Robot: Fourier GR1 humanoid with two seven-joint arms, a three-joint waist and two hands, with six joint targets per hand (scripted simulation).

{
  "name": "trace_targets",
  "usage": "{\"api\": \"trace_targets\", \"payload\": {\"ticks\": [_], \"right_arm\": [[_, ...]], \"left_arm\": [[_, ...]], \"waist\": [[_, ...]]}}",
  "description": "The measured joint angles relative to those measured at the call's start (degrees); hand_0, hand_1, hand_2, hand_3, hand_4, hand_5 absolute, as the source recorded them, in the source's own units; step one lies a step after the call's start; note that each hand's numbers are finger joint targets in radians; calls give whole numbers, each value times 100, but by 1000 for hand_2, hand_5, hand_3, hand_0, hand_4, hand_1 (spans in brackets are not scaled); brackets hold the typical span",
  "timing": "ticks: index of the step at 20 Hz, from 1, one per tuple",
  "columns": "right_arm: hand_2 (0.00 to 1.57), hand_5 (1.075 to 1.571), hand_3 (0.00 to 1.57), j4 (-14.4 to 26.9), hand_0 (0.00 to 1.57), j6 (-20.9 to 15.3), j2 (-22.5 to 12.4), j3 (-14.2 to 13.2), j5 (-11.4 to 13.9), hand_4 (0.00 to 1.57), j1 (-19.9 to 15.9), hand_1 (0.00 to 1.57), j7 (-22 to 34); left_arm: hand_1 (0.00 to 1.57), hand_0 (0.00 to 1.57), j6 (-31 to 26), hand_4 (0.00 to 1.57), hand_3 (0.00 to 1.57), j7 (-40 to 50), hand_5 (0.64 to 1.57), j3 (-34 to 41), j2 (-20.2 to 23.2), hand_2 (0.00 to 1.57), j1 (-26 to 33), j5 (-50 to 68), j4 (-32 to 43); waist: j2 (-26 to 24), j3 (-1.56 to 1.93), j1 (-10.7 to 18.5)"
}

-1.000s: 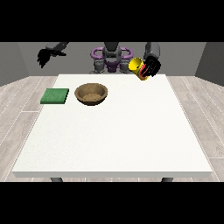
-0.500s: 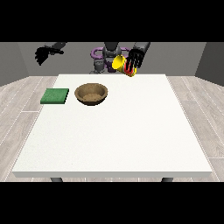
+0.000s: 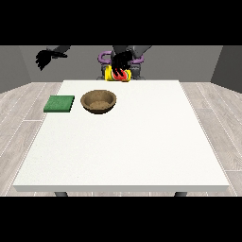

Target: Pick the cup and pour the ball into the bowl, then pick the bowl and place it on the pad

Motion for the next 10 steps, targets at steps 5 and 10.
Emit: {"api": "trace_targets", "payload": {"ticks": [5,10], "right_arm": [[0,1571,0,99,0,21,34,27,8,0,-39,0,-9],[0,1571,0,223,0,33,-93,-59,-13,0,-143,0,-41]], "left_arm": [[1479,1479,-636,1474,1571,185,1234,-844,-161,1571,-201,-987,253],[1446,1446,-1194,1530,1571,200,1131,-1316,-354,1571,-373,-1658,330]], "waist": [[-80,-3,10],[-17,-6,118]]}}
